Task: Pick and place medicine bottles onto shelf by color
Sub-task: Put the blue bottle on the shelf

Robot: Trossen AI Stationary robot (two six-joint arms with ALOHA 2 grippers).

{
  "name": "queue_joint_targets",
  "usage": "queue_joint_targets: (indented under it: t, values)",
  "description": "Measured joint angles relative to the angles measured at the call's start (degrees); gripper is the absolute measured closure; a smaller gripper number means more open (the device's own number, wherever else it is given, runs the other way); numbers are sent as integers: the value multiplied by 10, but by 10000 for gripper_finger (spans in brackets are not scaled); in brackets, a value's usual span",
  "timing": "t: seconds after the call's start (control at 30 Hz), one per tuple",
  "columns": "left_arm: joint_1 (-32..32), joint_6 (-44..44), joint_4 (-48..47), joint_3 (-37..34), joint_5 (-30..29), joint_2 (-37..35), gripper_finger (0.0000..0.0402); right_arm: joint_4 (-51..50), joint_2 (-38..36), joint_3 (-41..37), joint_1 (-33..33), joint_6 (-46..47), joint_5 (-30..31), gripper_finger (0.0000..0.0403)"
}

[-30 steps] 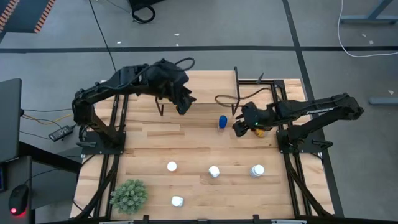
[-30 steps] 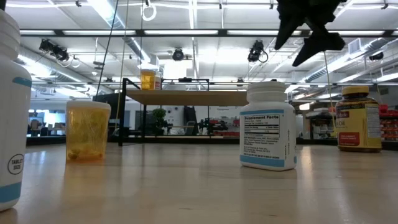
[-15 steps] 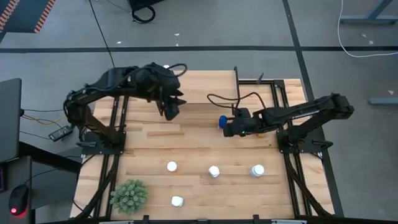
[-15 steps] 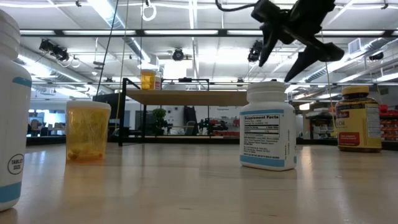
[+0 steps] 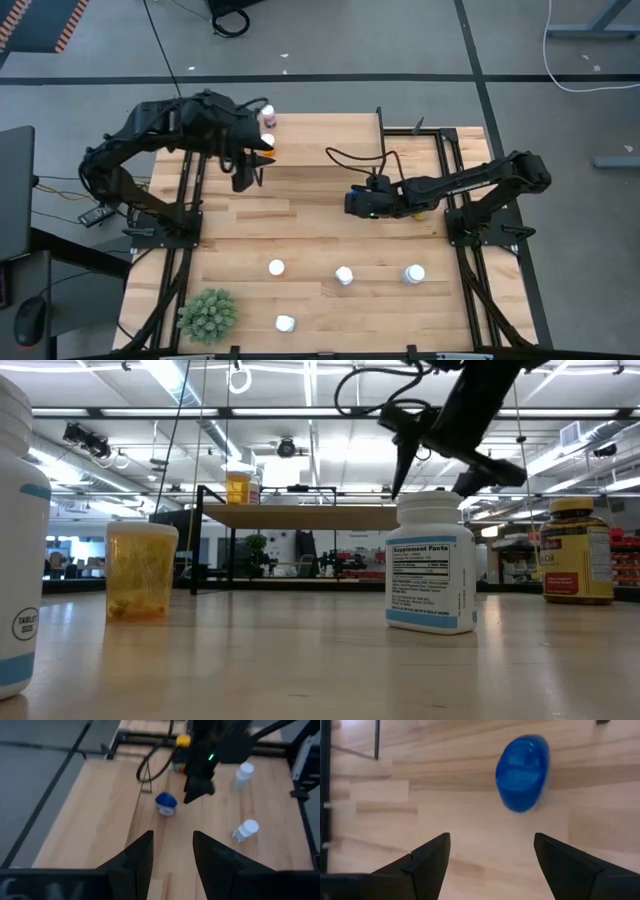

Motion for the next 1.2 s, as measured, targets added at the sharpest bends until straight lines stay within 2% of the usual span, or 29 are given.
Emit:
queue_joint_targets:
  t: [0.2,0.43,0.53,0.77,0.87,1.0,1.2]
  values:
    - [4,24,31,0,58,-9,266,13,34,0,-21,7,5,107]
    - [4,17,102,-5,78,-8,267,6,53,0,-46,15,1,107]
    - [4,11,158,-55,94,-16,268,4,53,0,-53,15,1,107]
    - [4,-13,324,-247,102,-80,276,2,56,0,-70,-6,-2,107]
    - [4,-41,387,-306,103,-111,274,3,56,0,-72,-12,-3,107]
    - [4,-44,429,-345,103,-148,272,0,62,0,-74,-20,-6,107]
    - [4,-54,415,-350,98,-161,275,-2,77,0,-76,-20,-11,107]
